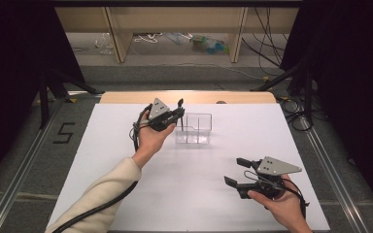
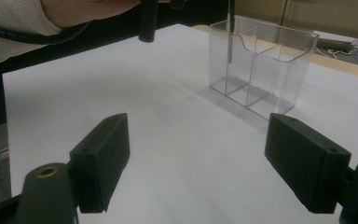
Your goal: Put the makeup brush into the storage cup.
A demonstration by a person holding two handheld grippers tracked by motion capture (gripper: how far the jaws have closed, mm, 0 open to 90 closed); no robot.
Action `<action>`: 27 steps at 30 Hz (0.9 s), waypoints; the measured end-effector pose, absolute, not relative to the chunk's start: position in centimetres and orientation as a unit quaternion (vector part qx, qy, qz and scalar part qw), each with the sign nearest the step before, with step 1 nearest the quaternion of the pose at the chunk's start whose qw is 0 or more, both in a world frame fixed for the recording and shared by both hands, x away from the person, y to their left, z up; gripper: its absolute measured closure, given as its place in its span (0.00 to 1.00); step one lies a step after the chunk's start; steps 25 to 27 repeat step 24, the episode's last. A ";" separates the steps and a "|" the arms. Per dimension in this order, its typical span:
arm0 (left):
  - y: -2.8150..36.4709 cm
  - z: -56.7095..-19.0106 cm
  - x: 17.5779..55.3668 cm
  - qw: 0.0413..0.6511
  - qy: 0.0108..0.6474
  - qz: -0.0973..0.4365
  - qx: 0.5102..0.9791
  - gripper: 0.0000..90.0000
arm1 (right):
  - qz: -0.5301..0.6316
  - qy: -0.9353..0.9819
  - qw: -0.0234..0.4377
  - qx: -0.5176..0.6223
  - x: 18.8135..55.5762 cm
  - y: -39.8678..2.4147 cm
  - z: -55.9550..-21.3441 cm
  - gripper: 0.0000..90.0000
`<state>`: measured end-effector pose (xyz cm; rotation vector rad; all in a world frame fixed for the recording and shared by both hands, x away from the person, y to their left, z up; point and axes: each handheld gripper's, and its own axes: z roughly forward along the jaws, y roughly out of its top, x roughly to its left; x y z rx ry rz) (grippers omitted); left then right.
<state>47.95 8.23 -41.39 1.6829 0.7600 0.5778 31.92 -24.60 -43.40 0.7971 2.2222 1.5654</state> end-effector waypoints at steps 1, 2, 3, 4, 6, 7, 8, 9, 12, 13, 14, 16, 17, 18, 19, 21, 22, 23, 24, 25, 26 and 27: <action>8.2 -41.4 47.9 0.568 0.324 0.245 0.716 0.95 | 0.541 0.778 0.155 0.278 31.9 -24.7 -43.3 0.26; 8.2 -41.4 47.9 0.568 0.324 0.244 0.717 0.95 | 0.546 0.775 0.150 0.279 31.9 -24.6 -43.4 0.26; 8.2 -41.4 47.9 0.568 0.324 0.243 0.716 0.95 | 0.546 0.775 0.140 0.284 31.8 -24.5 -43.4 0.26; 8.2 -41.4 47.9 0.568 0.324 0.243 0.716 0.95 | 0.546 0.776 0.140 0.284 31.8 -24.5 -43.4 0.26; 8.2 -41.4 47.9 0.569 0.325 0.241 0.716 0.95 | 0.546 0.776 0.140 0.284 31.8 -24.5 -43.4 0.26; 8.2 -41.4 47.9 0.569 0.325 0.241 0.716 0.95 | 0.546 0.776 0.140 0.284 31.8 -24.5 -43.4 0.26; 8.2 -41.4 48.0 0.569 0.325 0.240 0.716 0.95 | 0.546 0.776 0.140 0.284 31.8 -24.5 -43.4 0.26; 8.2 -41.4 48.0 0.570 0.325 0.240 0.715 0.95 | 0.546 0.776 0.140 0.284 31.8 -24.5 -43.4 0.26; 8.2 -41.4 48.0 0.570 0.327 0.239 0.715 0.94 | 0.546 0.776 0.140 0.284 31.8 -24.5 -43.4 0.26; 8.3 -41.4 48.0 0.569 0.328 0.238 0.716 0.94 | 0.546 0.776 0.140 0.284 31.8 -24.5 -43.4 0.26; 8.3 -41.4 48.0 0.568 0.330 0.237 0.716 0.94 | 0.546 0.776 0.140 0.285 31.8 -24.5 -43.4 0.26; 8.3 -41.3 48.0 0.568 0.334 0.224 0.718 0.89 | 0.549 0.774 0.142 0.283 31.8 -24.5 -43.4 0.25; 8.4 -41.2 48.0 0.565 0.339 0.219 0.720 0.81 | 0.540 0.779 0.146 0.284 31.8 -24.6 -43.3 0.25; 8.4 -41.1 47.9 0.560 0.340 0.217 0.724 0.69 | 0.546 0.775 0.143 0.283 31.8 -24.6 -43.4 0.25; 8.4 -40.9 47.8 0.552 0.341 0.215 0.730 0.56 | 0.540 0.779 0.146 0.283 31.8 -24.7 -43.3 0.26; 8.6 -40.4 47.5 0.538 0.345 0.213 0.739 0.31 | 0.542 0.778 0.154 0.278 31.9 -24.8 -43.4 0.25; 8.8 -40.3 47.3 0.534 0.343 0.215 0.742 0.24 | 0.543 0.778 0.153 0.277 31.9 -24.8 -43.4 0.26; 9.0 -40.2 47.1 0.532 0.341 0.217 0.744 0.21 | 0.535 0.781 0.158 0.281 31.9 -24.9 -43.3 0.26; 9.3 -40.2 46.9 0.529 0.340 0.219 0.746 0.17 | 0.543 0.776 0.152 0.281 32.0 -24.9 -43.4 0.25; 9.3 -40.2 46.9 0.529 0.340 0.219 0.746 0.17 | 0.543 0.776 0.152 0.281 32.0 -24.9 -43.4 0.25; 9.3 -40.2 46.9 0.529 0.340 0.219 0.746 0.17 | 0.543 0.776 0.152 0.281 32.0 -24.9 -43.4 0.25; 9.3 -40.2 46.9 0.529 0.340 0.219 0.746 0.17 | 0.543 0.776 0.152 0.281 32.0 -24.9 -43.4 0.25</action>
